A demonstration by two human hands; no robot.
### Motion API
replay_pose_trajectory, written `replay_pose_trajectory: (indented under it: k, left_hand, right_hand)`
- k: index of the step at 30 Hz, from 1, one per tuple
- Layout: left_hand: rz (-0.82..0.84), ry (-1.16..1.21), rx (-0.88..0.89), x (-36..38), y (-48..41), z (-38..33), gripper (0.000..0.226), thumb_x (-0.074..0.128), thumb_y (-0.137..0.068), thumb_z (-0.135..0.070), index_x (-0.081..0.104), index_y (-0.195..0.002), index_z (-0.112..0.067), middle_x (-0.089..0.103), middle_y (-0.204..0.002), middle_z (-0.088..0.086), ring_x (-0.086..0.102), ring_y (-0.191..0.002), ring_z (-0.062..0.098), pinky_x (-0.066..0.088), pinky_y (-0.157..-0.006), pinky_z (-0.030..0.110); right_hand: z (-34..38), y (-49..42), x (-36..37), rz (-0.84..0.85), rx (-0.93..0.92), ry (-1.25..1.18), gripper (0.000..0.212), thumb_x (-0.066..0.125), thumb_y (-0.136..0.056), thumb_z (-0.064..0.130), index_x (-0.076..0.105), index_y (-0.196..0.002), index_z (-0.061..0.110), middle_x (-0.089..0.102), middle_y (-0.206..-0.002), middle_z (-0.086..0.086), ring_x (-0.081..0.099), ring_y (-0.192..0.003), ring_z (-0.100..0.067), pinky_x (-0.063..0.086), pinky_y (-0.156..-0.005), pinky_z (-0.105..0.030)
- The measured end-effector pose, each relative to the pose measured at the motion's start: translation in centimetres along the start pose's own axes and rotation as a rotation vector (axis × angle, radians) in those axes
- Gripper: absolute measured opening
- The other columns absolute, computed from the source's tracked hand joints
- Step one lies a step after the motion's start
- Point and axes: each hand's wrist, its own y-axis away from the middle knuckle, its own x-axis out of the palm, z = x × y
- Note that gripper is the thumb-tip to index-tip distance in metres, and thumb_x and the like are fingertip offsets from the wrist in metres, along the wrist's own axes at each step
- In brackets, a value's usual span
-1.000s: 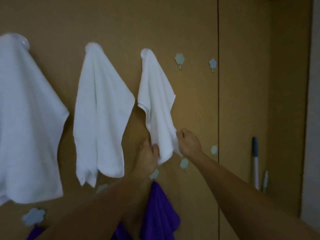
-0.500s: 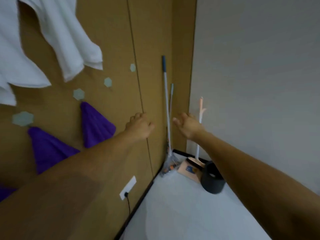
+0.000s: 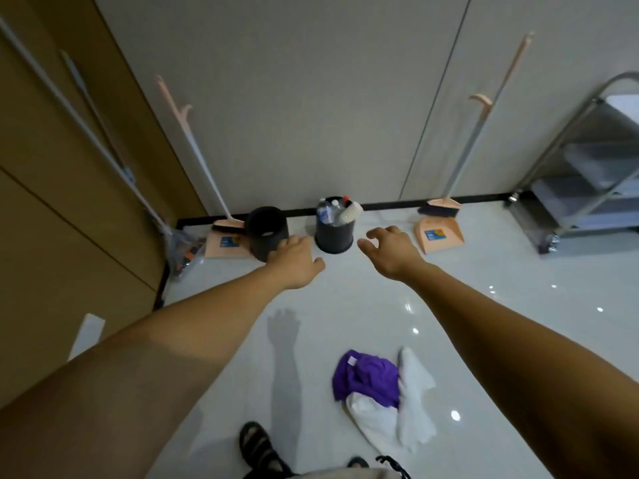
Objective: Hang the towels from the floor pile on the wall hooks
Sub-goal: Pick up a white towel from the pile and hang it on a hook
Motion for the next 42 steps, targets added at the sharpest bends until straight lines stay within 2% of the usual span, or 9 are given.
replay_pose_trajectory:
  k: [4,12,23,29,31,33,35,37,42]
  left_hand:
    - [0.139,-0.009,0.06,6.6,-2.0,-4.6,0.065,0.046,-0.092,-0.047,0.028,-0.146,-0.017,0.032,-0.149,0.011,0.032,-0.134,0.033,0.034,-0.103,0.046]
    - [0.407,-0.063,0.167,21.1,-7.2,-8.4,0.058,0.048,-0.09,-0.041,0.036,-0.141,-0.015,0.039,-0.141,0.012,0.037,-0.129,0.033,0.036,-0.1,0.043]
    - [0.604,-0.117,0.176,47.6,-11.1,-8.9,0.051,0.051,-0.091,-0.037,0.041,-0.135,-0.013,0.039,-0.141,0.011,0.039,-0.127,0.033,0.039,-0.103,0.045]
    - [0.615,-0.09,0.213,63.5,-12.9,-8.1,0.047,0.053,-0.09,-0.034,0.046,-0.131,-0.012,0.044,-0.136,0.011,0.041,-0.124,0.033,0.041,-0.099,0.043]
    - [0.583,-0.083,0.234,67.5,-13.2,-7.4,0.044,0.053,-0.091,-0.033,0.048,-0.128,-0.011,0.046,-0.132,0.011,0.041,-0.122,0.031,0.041,-0.098,0.041]
    - [0.532,-0.069,0.268,70.8,-13.4,-6.6,0.041,0.053,-0.09,-0.031,0.05,-0.126,-0.01,0.048,-0.129,0.011,0.041,-0.12,0.03,0.04,-0.098,0.04]
    - [0.488,-0.05,0.296,73.2,-13.5,-5.9,0.039,0.054,-0.09,-0.028,0.052,-0.124,-0.011,0.049,-0.127,0.01,0.041,-0.118,0.029,0.039,-0.098,0.04]
    - [0.468,-0.032,0.317,74.7,-13.6,-5.5,0.037,0.055,-0.089,-0.026,0.054,-0.122,-0.011,0.05,-0.125,0.009,0.042,-0.117,0.028,0.039,-0.098,0.041]
    - [0.466,-0.045,0.358,74.9,-13.8,-5.1,0.036,0.055,-0.089,-0.027,0.054,-0.122,-0.011,0.05,-0.123,0.008,0.042,-0.116,0.027,0.038,-0.098,0.039]
  right_hand:
    - [-7.5,2.0,2.1,0.059,0.154,0.006,0.054,0.044,-0.097,0.051,0.049,-0.139,0.017,0.044,-0.141,-0.017,0.042,-0.127,-0.037,0.036,-0.105,-0.044]
    - [-20.3,4.2,9.6,0.163,0.482,-0.083,0.048,0.052,-0.095,0.041,0.05,-0.137,0.019,0.047,-0.138,-0.013,0.048,-0.124,-0.031,0.04,-0.102,-0.038]
    - [-38.7,4.3,33.7,0.412,0.741,-0.293,0.051,0.052,-0.094,0.039,0.046,-0.139,0.016,0.056,-0.133,-0.01,0.056,-0.119,-0.028,0.046,-0.098,-0.037]
    - [-48.0,6.0,48.7,0.42,0.94,-0.369,0.047,0.047,-0.096,0.035,0.045,-0.138,0.014,0.059,-0.131,-0.008,0.054,-0.118,-0.027,0.044,-0.091,-0.033]
    - [-49.9,6.9,53.3,0.427,1.003,-0.392,0.044,0.046,-0.097,0.034,0.048,-0.132,0.008,0.059,-0.126,-0.011,0.056,-0.108,-0.028,0.042,-0.08,-0.03]
    - [-51.1,7.5,57.4,0.433,1.078,-0.402,0.038,0.046,-0.096,0.034,0.052,-0.122,0.007,0.061,-0.108,-0.01,0.057,-0.091,-0.026,0.04,-0.073,-0.03]
    - [-52.0,7.8,60.7,0.427,1.167,-0.392,0.025,0.045,-0.096,0.033,0.055,-0.102,0.011,0.056,-0.084,-0.003,0.054,-0.072,-0.021,0.041,-0.07,-0.031]
    - [-52.6,8.0,63.0,0.404,1.225,-0.392,0.021,0.044,-0.097,0.028,0.051,-0.084,0.013,0.052,-0.076,-0.001,0.048,-0.065,-0.017,0.041,-0.07,-0.03]
    - [-52.2,7.5,63.0,0.223,1.164,-0.412,0.024,0.04,-0.097,0.029,0.055,-0.093,0.01,0.058,-0.085,-0.004,0.055,-0.075,-0.023,0.042,-0.068,-0.031]
